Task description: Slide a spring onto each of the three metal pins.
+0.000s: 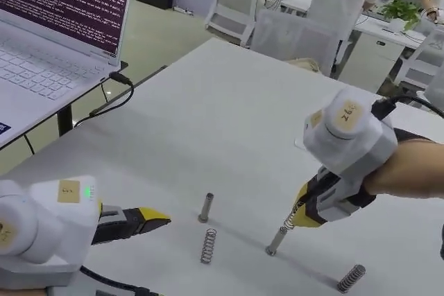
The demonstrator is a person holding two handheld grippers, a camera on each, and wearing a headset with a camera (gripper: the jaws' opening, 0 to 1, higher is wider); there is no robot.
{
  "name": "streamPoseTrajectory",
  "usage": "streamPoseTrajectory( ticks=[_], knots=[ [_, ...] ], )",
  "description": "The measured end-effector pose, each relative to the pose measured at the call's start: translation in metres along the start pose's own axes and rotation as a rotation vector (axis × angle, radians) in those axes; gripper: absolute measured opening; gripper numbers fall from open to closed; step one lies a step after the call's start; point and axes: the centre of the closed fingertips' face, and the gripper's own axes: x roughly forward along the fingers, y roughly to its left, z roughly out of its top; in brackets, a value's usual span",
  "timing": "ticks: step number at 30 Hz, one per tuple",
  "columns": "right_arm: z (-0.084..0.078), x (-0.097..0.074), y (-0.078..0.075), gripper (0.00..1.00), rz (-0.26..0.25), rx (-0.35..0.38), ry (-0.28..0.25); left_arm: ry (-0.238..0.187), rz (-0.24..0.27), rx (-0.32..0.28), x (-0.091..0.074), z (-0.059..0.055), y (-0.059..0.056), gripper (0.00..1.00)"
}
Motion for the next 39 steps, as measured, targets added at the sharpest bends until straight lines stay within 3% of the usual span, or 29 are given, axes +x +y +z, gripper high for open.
streamPoseTrajectory(
  ticks=[18,39],
  knots=[
    [0.000,0.011,0.000,0.08,0.018,-0.005,0.015,0.002,-0.002,-0.002,0.001,-0.001,0.001,0.67],
    [-0.005,0.045,-0.001,0.08,0.022,-0.005,0.028,0.006,-0.007,-0.008,0.001,-0.002,0.002,0.66]
  ],
)
